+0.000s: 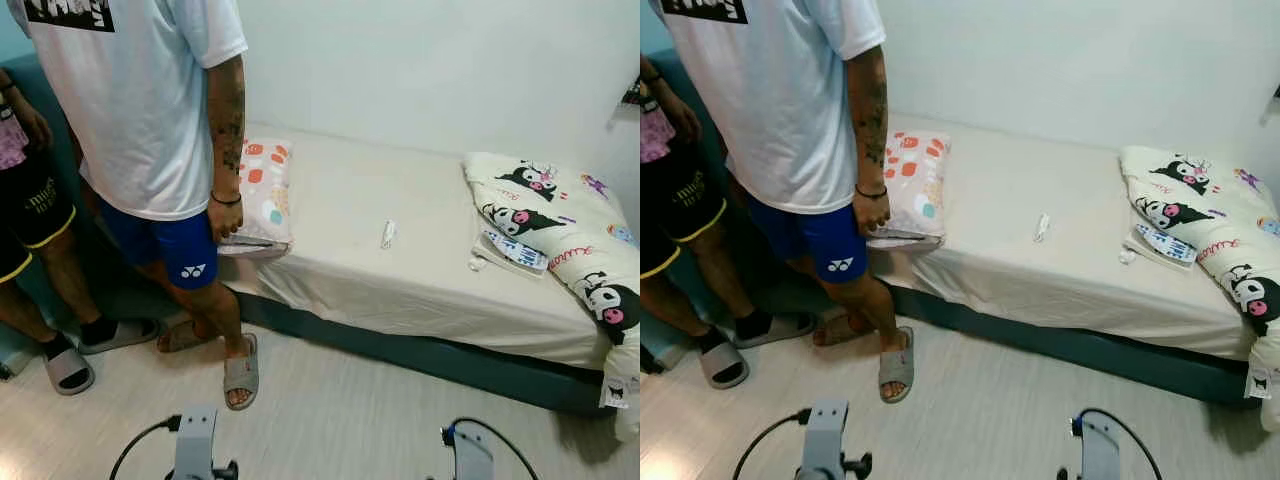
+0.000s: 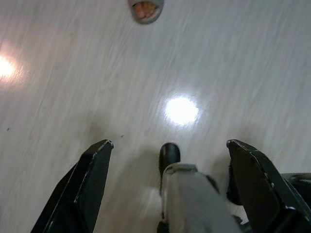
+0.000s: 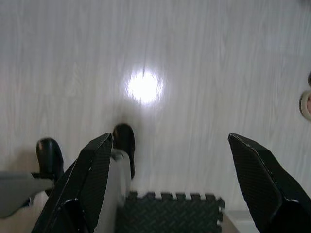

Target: Clean up the room

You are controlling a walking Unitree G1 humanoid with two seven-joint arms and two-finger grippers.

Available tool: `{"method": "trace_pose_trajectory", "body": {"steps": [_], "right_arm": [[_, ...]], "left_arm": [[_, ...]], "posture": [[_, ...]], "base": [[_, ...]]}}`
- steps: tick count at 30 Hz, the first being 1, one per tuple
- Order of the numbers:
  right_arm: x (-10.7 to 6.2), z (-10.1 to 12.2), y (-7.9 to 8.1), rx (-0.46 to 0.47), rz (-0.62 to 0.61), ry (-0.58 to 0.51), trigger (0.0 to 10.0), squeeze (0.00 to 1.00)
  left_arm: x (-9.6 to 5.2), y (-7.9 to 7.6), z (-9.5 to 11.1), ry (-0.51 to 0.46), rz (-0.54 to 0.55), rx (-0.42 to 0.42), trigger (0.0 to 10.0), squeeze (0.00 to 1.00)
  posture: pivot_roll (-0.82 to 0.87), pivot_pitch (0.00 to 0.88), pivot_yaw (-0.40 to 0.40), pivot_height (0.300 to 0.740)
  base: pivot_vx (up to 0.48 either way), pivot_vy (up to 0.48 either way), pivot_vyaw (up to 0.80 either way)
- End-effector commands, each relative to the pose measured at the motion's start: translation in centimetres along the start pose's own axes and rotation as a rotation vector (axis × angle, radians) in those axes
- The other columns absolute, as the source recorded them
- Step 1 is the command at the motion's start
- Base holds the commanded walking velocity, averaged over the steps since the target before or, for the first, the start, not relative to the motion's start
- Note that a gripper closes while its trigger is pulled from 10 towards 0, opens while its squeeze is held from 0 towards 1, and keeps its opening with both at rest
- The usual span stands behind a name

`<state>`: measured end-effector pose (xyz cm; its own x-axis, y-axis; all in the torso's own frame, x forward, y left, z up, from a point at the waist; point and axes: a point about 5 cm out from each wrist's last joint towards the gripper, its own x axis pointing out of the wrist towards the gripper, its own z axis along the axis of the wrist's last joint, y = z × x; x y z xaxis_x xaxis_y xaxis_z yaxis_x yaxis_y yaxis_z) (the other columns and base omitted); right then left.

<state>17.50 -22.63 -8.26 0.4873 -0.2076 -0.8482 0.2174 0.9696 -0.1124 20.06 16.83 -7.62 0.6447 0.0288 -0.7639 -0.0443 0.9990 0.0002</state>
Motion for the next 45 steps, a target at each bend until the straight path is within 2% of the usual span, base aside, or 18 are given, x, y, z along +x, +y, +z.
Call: {"method": "trace_pose_trajectory", "body": {"steps": [1, 5, 9, 12, 13, 19, 24, 28, 33, 34, 39, 45], "right_arm": [[-0.2, -1.3, -0.9, -0.028, -0.028, 0.034, 10.0, 0.00], [-0.4, -2.7, -1.1, -0.030, -0.056, 0.064, 10.0, 0.00], [-0.6, -3.9, -0.6, -0.041, -0.069, 0.089, 10.0, 0.00], [-0.7, -4.6, 1.3, -0.047, -0.055, 0.104, 10.0, 0.00], [-0.7, -4.6, 1.3, -0.047, -0.055, 0.104, 10.0, 0.00], [-0.8, -4.2, 3.7, -0.057, -0.026, 0.099, 10.0, 0.00], [-0.7, -4.2, 3.5, -0.052, -0.024, 0.094, 10.0, 0.00], [-0.8, -4.2, 3.8, -0.022, 0.028, 0.068, 10.0, 0.00], [-0.8, -4.4, 4.0, -0.032, 0.028, 0.070, 10.0, 0.00], [-0.8, -4.3, 3.9, -0.065, 0.014, 0.070, 10.0, 0.00], [-0.8, -4.3, 3.7, -0.095, 0.004, 0.068, 10.0, 0.00], [-0.8, -4.3, 3.5, -0.097, 0.006, 0.064, 10.0, 0.00]], "left_arm": [[-0.3, 0.6, -1.5, 0.050, 0.010, 0.031, 10.0, 0.00], [-0.5, 0.8, -2.0, 0.065, 0.010, 0.049, 10.0, 0.00], [-0.7, 1.1, -2.7, 0.088, 0.010, 0.070, 10.0, 0.00], [-0.9, 1.6, -3.4, 0.110, 0.011, 0.091, 10.0, 0.00], [-0.9, 1.6, -3.4, 0.110, 0.011, 0.091, 10.0, 0.00], [-1.0, 2.1, -3.6, 0.113, 0.013, 0.097, 10.0, 0.00], [-1.0, 1.9, -3.5, 0.117, -0.012, 0.062, 10.0, 0.00], [-0.8, 1.2, -3.0, 0.092, -0.075, 0.015, 10.0, 0.00], [-0.8, 1.2, -3.0, 0.093, -0.077, 0.011, 10.0, 0.00], [-0.8, 1.3, -2.9, 0.088, -0.078, 0.005, 10.0, 0.00], [-0.8, 1.4, -2.6, 0.063, -0.087, -0.086, 10.0, 0.00], [-0.7, 1.7, -1.9, 0.026, -0.062, -0.080, 10.0, 0.00]], "posture": [[0.12, 0.010, -0.054, 0.740], [0.12, 0.009, -0.055, 0.740], [0.12, 0.008, -0.051, 0.740], [0.12, 0.006, -0.041, 0.740], [0.12, 0.006, -0.041, 0.740], [0.13, 0.009, -0.039, 0.740], [0.13, 0.008, -0.038, 0.740], [0.13, 0.010, -0.036, 0.740], [0.13, 0.010, -0.036, 0.740], [0.13, 0.010, -0.036, 0.740], [0.13, 0.020, -0.039, 0.740], [0.13, 0.023, -0.044, 0.740]], "base": [[0.000, 0.000, 0.00], [0.000, 0.000, 0.00], [0.000, 0.000, 0.00], [0.000, 0.000, 0.00], [0.000, 0.000, 0.00], [0.000, 0.000, 0.00], [0.000, 0.000, 0.00], [0.000, 0.000, 0.00], [0.000, 0.000, 0.00], [0.000, 0.000, 0.00], [0.000, 0.000, 0.00], [0.000, 0.000, 0.00]]}}
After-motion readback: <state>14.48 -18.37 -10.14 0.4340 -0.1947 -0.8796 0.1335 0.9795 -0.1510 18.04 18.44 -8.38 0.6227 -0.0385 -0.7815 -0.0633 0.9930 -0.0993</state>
